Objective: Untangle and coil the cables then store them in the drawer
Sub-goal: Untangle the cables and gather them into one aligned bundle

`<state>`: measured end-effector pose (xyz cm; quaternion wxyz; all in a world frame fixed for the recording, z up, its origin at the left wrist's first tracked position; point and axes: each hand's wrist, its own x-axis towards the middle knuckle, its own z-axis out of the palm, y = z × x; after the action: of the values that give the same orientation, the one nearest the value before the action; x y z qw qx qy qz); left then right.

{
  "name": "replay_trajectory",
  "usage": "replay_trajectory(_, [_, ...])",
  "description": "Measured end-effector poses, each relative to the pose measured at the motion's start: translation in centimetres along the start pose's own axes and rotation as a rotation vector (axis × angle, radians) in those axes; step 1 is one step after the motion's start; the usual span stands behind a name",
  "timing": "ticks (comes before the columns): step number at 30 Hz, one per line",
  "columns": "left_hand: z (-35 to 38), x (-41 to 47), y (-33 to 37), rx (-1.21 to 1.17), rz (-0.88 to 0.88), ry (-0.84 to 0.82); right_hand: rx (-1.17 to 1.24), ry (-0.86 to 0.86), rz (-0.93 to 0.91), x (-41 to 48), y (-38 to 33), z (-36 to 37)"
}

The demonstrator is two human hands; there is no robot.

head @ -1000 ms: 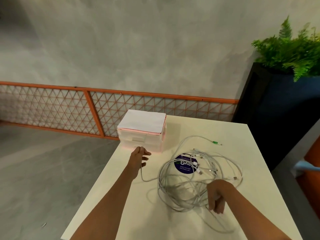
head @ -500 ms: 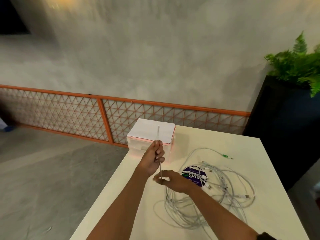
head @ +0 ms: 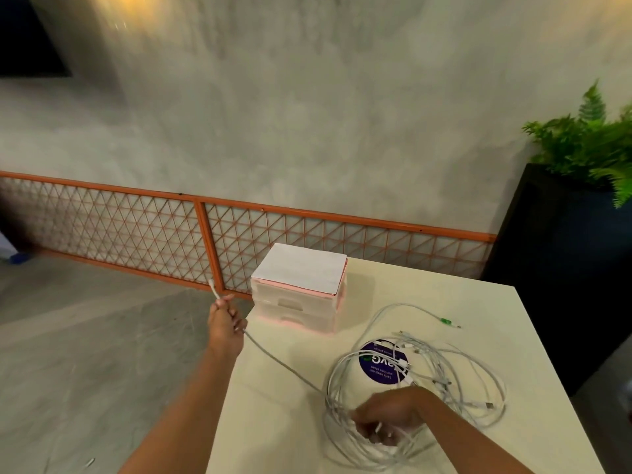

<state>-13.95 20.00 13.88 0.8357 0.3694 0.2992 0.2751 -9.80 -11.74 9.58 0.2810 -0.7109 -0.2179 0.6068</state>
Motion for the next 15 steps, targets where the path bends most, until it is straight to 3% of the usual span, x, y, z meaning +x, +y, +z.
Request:
replay_trajectory(6, [-3.3, 0.1, -1.4, 0.116, -0.064, 0.112, 0.283, -0.033, 0.085, -1.7, 5.1, -0.5])
replay_trajectory(10, [-4.9, -0.3, -2.8, 0.146, -0.073, 0.169, 0.405, 0.004, 0.037, -1.8, 7.0, -0.3])
replay_trajectory(15, [-6.0, -0.3, -3.2, 0.198, 0.026, 0.215, 0.349, -0.143, 0.065, -2.3, 8.9, 0.3])
